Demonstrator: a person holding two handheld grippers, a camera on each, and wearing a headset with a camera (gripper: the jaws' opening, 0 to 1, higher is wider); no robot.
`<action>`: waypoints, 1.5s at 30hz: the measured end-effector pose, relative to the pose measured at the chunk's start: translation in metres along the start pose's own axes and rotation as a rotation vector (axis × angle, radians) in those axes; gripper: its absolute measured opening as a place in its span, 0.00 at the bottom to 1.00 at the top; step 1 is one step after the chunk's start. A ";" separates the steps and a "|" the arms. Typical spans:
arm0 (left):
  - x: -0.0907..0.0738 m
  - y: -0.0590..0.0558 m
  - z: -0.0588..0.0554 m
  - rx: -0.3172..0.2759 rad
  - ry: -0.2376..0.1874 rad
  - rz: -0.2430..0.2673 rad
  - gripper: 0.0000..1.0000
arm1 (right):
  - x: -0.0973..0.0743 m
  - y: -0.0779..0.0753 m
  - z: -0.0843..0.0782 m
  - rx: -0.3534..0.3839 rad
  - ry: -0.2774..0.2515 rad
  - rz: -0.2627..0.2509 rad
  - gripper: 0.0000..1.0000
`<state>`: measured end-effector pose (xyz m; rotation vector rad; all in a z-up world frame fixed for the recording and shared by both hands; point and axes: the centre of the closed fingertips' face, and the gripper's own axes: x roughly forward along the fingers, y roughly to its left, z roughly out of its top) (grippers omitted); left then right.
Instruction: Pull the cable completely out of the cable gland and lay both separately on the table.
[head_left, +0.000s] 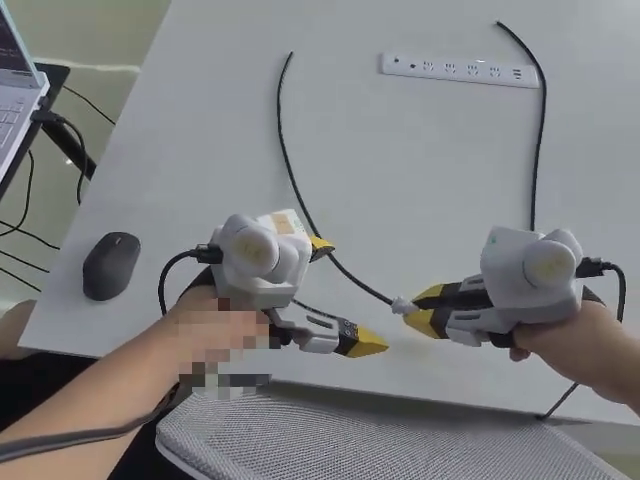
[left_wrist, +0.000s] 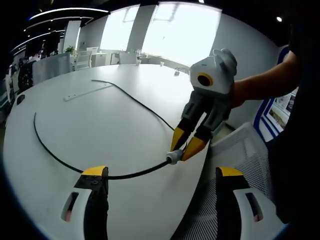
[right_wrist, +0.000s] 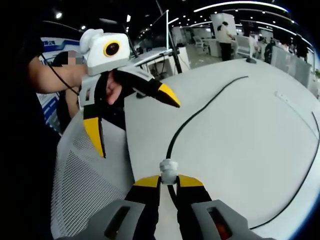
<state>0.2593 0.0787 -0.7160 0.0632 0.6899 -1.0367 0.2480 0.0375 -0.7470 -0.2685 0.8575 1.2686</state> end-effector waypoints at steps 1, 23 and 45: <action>0.001 -0.002 0.000 0.006 0.001 -0.005 0.88 | 0.000 0.002 0.000 -0.003 0.000 0.000 0.06; 0.021 -0.025 -0.017 0.135 0.035 -0.130 0.60 | 0.002 0.030 0.001 -0.069 0.002 0.036 0.06; 0.040 -0.040 -0.025 0.194 0.060 -0.262 0.27 | 0.002 0.031 -0.012 -0.255 0.056 0.089 0.06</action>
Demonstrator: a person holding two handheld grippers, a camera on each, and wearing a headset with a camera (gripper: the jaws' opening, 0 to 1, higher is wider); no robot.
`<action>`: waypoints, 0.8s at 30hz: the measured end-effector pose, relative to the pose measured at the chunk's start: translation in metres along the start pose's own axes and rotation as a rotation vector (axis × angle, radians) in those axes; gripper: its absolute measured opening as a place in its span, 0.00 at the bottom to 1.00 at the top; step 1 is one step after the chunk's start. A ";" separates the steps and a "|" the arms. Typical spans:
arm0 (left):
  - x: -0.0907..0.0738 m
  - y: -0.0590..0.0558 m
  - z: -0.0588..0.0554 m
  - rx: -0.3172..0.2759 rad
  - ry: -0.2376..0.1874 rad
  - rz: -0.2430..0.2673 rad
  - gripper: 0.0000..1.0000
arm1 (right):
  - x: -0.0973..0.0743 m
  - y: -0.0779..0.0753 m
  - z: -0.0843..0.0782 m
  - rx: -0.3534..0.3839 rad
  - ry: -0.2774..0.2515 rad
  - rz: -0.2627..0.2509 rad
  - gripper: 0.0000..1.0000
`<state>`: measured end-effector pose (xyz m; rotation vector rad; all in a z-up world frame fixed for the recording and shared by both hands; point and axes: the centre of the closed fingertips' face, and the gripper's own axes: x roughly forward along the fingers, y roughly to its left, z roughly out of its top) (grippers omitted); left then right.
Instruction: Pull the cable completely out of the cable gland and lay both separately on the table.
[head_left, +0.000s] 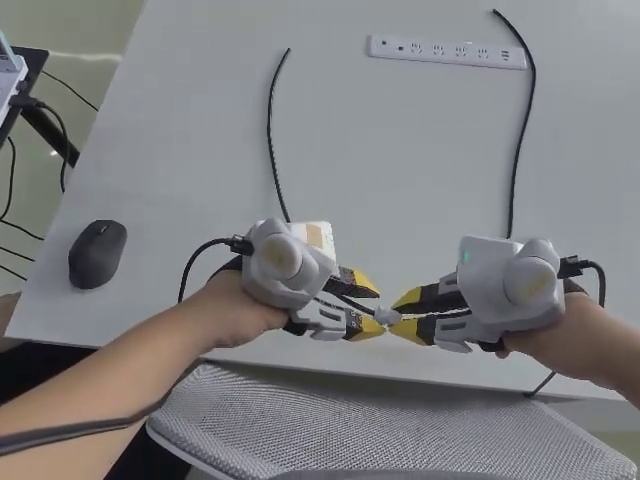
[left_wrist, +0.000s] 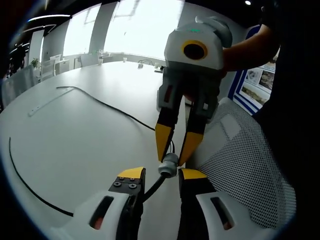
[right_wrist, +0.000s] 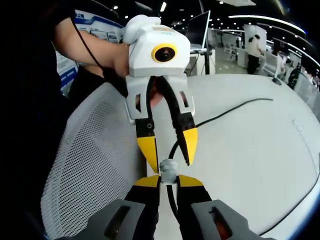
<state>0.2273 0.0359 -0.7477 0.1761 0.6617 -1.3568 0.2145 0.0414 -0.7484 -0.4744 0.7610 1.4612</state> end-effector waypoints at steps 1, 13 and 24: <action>0.001 -0.001 0.000 0.003 -0.001 -0.006 0.25 | 0.000 0.001 -0.001 -0.008 0.004 0.004 0.06; 0.007 -0.004 -0.002 0.036 0.016 -0.033 0.18 | -0.001 -0.002 -0.003 -0.053 0.005 0.017 0.06; 0.010 -0.009 -0.001 0.076 0.015 -0.041 0.15 | -0.002 0.000 -0.006 -0.066 0.014 0.037 0.07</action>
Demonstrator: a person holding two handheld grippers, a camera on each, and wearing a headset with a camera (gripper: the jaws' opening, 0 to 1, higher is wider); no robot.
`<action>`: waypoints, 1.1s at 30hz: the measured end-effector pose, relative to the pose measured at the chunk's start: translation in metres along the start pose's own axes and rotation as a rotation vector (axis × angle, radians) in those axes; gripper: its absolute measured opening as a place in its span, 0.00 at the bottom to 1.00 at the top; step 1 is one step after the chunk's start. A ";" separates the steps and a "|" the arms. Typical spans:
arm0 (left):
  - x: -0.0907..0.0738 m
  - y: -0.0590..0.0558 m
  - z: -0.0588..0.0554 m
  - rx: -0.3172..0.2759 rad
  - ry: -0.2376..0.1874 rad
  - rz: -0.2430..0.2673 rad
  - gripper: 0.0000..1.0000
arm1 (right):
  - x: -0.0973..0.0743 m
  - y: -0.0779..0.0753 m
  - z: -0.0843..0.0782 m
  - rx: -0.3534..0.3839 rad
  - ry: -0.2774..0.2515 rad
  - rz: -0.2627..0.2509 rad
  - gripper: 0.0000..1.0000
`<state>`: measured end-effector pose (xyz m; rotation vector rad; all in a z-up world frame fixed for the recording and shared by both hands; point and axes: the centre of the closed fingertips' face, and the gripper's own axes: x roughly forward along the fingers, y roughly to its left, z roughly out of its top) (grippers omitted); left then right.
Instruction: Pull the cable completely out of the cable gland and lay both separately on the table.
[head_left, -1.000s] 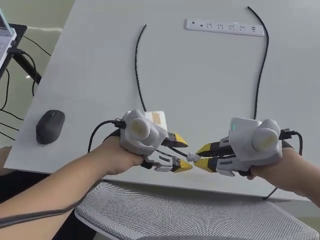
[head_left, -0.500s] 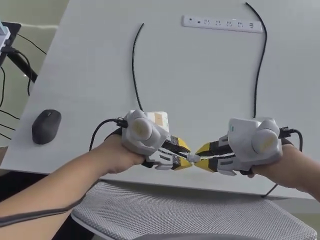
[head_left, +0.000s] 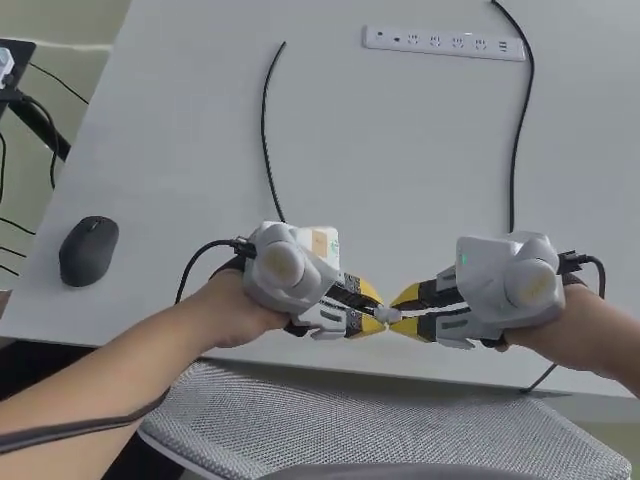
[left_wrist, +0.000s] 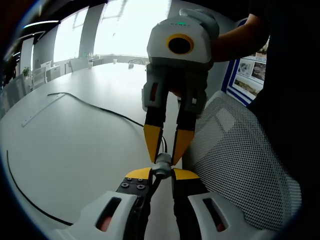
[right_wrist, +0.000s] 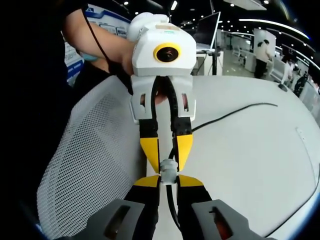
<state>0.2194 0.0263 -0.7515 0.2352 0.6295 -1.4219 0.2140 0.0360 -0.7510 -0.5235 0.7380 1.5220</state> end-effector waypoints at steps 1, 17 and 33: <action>0.000 -0.001 0.000 0.001 0.001 0.000 0.15 | 0.000 0.000 0.000 0.000 0.001 0.001 0.07; -0.006 -0.002 -0.003 -0.020 0.006 -0.009 0.15 | 0.001 -0.003 0.003 0.104 -0.020 -0.026 0.14; -0.010 -0.004 -0.001 -0.042 -0.001 0.030 0.15 | -0.010 -0.002 0.004 0.182 -0.075 -0.019 0.15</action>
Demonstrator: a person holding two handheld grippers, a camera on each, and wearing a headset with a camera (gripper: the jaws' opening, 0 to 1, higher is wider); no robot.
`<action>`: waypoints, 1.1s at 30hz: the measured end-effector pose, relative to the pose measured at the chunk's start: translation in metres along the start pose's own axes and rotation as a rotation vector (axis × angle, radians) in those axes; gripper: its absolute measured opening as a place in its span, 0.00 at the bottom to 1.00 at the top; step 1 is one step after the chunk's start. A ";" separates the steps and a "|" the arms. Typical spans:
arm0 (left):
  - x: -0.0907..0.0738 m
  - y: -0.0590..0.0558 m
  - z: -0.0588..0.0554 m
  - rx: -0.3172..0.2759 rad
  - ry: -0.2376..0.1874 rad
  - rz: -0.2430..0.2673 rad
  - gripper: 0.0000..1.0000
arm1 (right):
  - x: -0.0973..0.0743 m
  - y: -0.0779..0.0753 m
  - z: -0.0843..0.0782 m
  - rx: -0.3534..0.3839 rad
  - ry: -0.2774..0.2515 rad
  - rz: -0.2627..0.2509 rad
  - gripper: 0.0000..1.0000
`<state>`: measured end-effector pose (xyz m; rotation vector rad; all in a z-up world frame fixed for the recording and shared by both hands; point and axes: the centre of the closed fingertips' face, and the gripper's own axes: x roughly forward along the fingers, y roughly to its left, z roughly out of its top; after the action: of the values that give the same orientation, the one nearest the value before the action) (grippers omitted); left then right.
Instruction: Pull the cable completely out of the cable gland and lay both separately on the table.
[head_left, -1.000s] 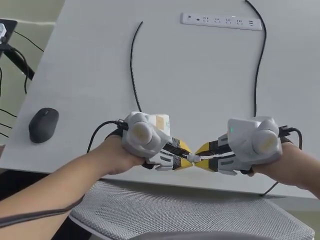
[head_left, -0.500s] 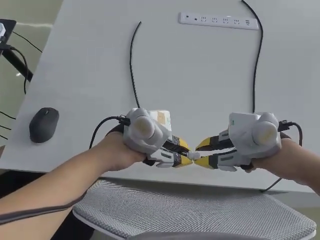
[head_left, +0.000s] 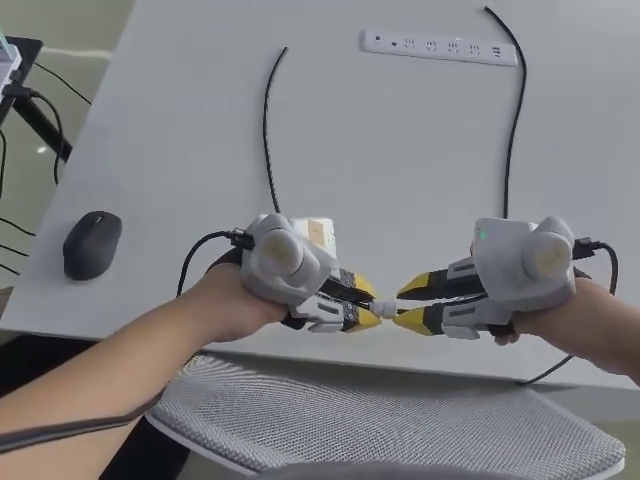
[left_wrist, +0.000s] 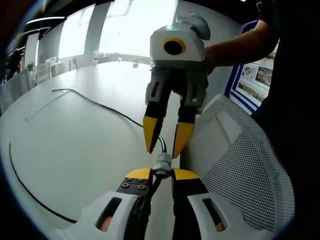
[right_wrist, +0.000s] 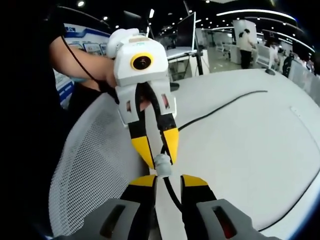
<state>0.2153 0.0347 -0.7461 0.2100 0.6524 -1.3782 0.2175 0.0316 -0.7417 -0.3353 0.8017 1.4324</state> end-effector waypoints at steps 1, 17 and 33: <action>0.000 -0.001 0.001 -0.002 -0.001 0.004 0.15 | 0.000 0.001 -0.001 0.000 0.001 0.002 0.15; 0.002 -0.009 0.007 -0.043 -0.002 0.055 0.15 | -0.005 0.013 -0.004 -0.027 -0.004 0.054 0.16; -0.006 -0.005 0.016 0.007 -0.021 0.043 0.15 | -0.013 0.013 0.018 0.187 -0.087 0.183 0.13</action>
<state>0.2147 0.0305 -0.7289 0.2138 0.6230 -1.3394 0.2110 0.0352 -0.7171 -0.0572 0.9050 1.5172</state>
